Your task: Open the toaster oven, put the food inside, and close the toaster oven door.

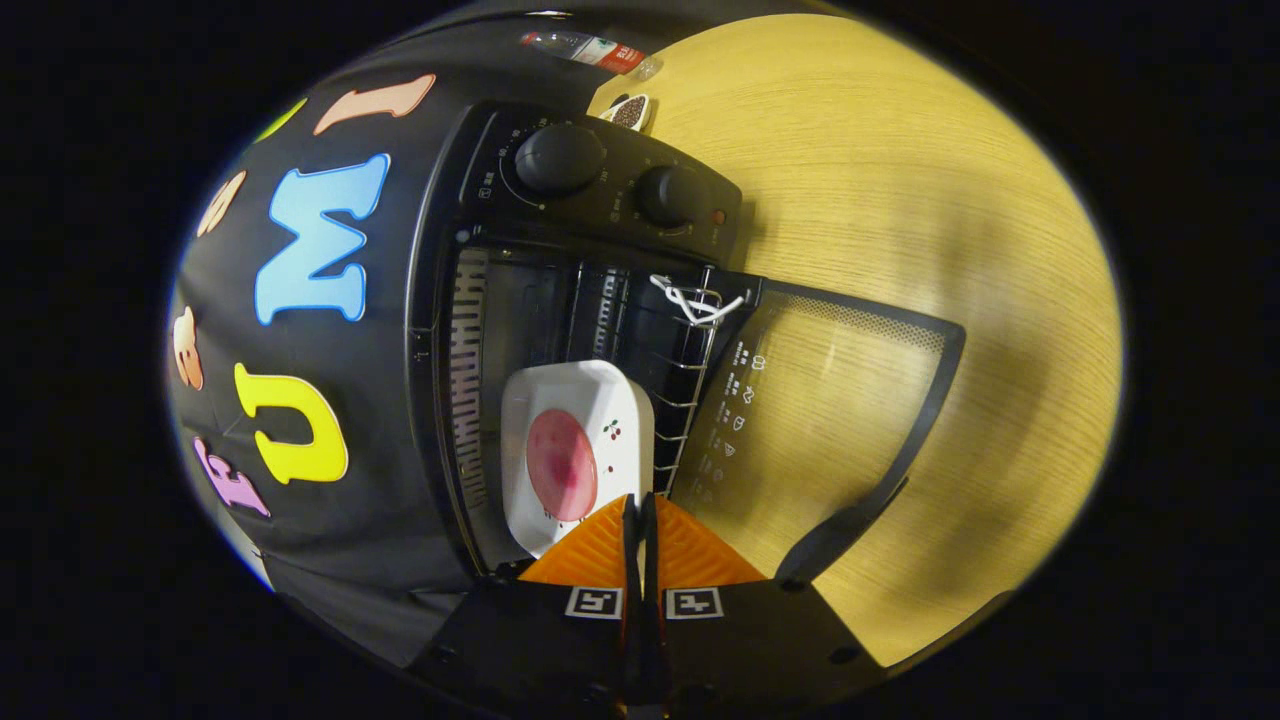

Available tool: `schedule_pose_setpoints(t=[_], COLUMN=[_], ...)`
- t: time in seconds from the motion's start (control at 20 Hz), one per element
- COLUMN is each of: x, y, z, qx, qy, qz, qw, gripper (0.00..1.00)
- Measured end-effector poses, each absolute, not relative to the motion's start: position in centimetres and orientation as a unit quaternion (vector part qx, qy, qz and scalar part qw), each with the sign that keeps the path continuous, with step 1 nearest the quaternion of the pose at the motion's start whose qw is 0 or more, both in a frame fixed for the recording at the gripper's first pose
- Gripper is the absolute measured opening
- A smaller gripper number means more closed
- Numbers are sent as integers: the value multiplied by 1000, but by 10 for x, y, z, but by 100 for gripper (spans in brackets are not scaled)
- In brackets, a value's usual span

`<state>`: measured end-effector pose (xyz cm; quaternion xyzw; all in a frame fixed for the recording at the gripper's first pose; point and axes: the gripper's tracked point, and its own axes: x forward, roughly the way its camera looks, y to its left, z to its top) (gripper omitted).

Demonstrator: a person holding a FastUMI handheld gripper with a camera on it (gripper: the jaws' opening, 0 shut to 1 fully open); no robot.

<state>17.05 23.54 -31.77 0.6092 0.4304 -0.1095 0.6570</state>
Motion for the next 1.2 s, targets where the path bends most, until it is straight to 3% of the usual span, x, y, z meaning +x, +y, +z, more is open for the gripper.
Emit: schedule_pose_setpoints(t=[0.65, 0.85, 1.15, 1.2], x=[213, 218, 196, 187], y=[232, 235, 230, 229], z=[-335, -323, -297, -292], qx=[642, 657, 623, 607], qy=[368, 350, 346, 350], qz=[-164, -140, -84, -70], qw=[652, 652, 697, 710], gripper=[3, 14, 97, 97])
